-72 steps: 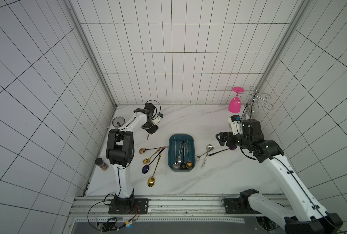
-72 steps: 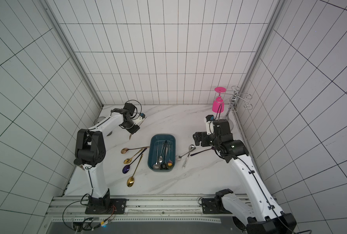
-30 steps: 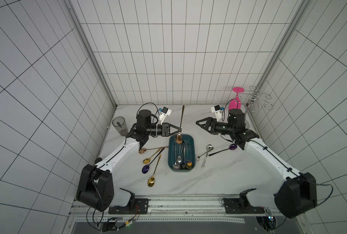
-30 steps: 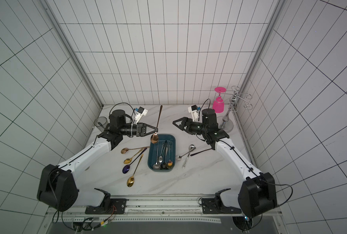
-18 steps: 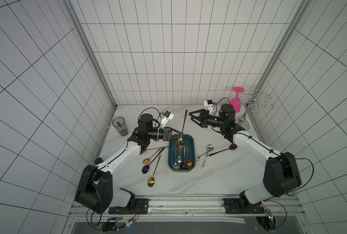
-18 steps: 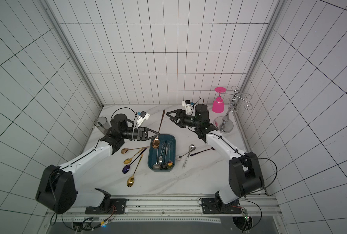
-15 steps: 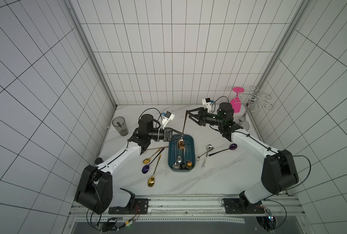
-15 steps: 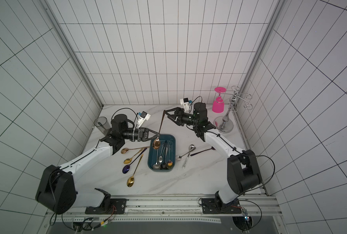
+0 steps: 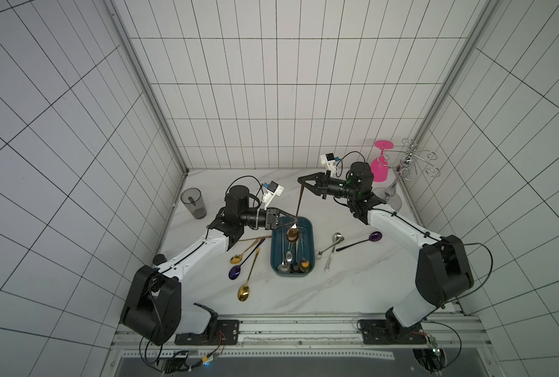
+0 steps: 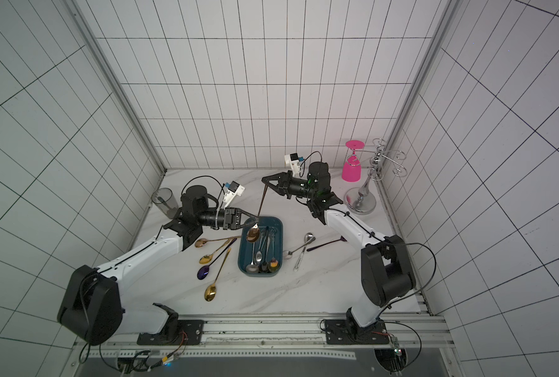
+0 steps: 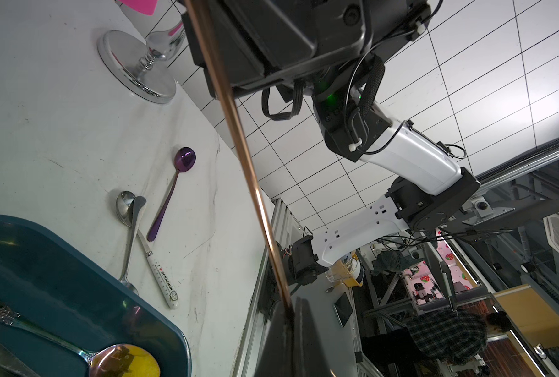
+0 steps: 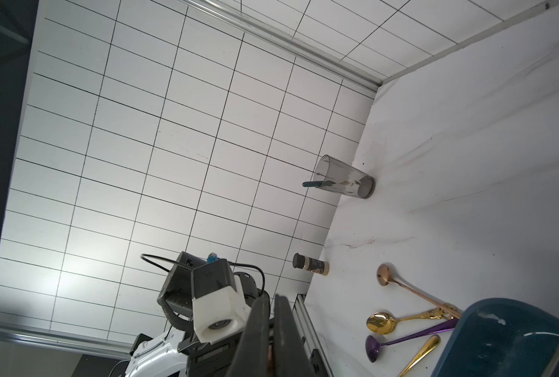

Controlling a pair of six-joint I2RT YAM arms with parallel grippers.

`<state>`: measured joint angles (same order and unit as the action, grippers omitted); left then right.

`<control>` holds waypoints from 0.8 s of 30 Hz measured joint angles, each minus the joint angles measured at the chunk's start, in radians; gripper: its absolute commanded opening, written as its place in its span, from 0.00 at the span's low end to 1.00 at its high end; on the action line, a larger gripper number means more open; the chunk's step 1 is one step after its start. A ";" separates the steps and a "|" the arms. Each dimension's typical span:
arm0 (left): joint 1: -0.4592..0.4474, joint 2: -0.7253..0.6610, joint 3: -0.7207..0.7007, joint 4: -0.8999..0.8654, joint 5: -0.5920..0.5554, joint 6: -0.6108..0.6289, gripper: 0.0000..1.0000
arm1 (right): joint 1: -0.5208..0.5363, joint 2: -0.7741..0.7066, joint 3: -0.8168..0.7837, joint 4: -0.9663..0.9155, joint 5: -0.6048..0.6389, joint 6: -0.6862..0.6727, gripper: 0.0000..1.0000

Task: Put the spoon into the storage box
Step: Pick up the spoon from the center of the board.

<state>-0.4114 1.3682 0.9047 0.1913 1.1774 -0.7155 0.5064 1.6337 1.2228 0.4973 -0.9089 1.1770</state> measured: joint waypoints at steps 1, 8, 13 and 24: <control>0.000 0.000 0.000 0.001 0.000 0.000 0.00 | 0.000 0.000 0.000 0.002 -0.001 0.001 0.00; 0.002 0.000 0.000 0.000 -0.002 0.010 0.35 | 0.000 0.001 0.000 0.006 -0.004 0.000 0.00; 0.050 -0.014 -0.004 -0.019 -0.009 0.025 0.63 | 0.000 0.000 0.000 -0.022 -0.004 -0.030 0.00; 0.291 -0.101 -0.003 -0.099 -0.069 0.080 0.99 | 0.019 0.007 -0.025 -0.156 -0.003 -0.233 0.00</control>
<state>-0.1200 1.2675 0.9016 0.0925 1.1084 -0.6357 0.5255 1.6409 1.1980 0.3416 -0.9123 0.9436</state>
